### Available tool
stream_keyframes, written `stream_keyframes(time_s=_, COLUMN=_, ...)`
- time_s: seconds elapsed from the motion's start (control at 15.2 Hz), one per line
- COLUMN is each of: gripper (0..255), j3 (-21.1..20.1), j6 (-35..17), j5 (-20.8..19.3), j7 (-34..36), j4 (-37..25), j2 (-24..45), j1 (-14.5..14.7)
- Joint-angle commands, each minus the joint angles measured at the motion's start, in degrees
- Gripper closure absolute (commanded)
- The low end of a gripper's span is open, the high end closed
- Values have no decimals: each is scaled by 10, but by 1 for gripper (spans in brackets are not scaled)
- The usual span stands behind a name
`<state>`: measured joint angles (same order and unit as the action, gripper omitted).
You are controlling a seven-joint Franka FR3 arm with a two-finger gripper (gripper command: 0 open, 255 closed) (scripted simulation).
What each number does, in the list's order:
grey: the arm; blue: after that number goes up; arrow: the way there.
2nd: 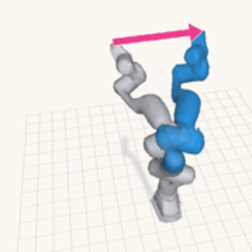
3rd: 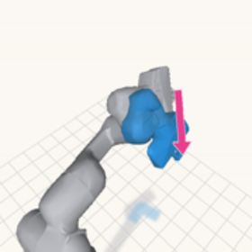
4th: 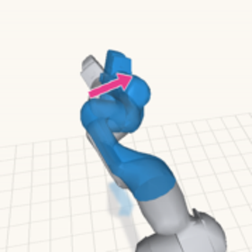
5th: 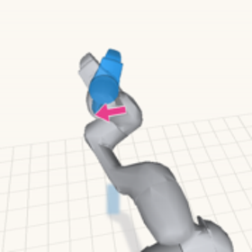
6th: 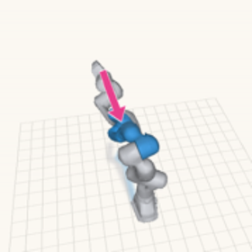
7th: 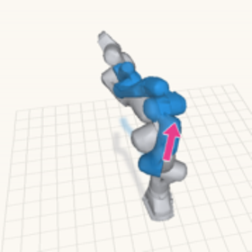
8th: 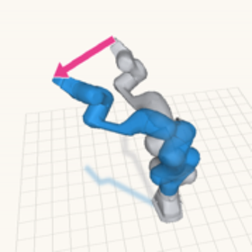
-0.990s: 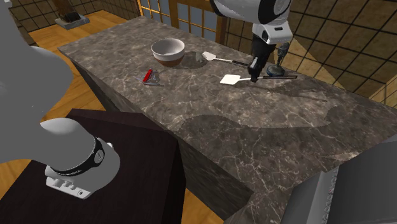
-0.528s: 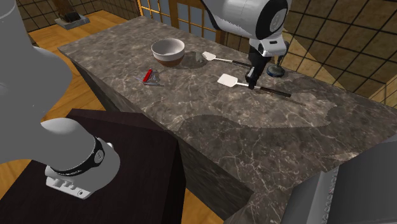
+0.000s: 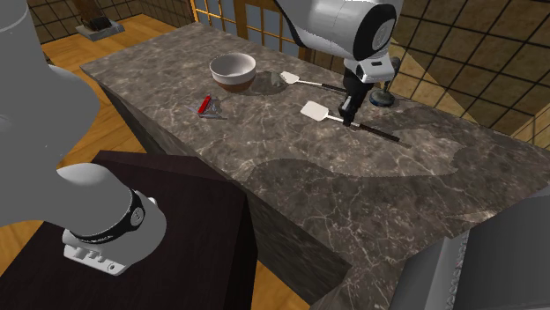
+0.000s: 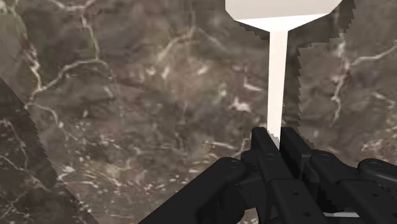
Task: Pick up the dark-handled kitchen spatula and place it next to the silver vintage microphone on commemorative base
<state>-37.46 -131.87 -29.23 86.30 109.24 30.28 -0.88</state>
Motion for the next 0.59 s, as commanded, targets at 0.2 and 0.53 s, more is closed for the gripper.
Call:
stream_keyframes(time_s=0.2, gripper=0, j3=0, j6=0, j5=0, j7=0, j4=0, j2=0, j1=0)
stream_keyframes(time_s=0.53, gripper=0, j3=-16, j6=24, j5=22, j7=-13, j4=-3, j2=-26, j1=-11)
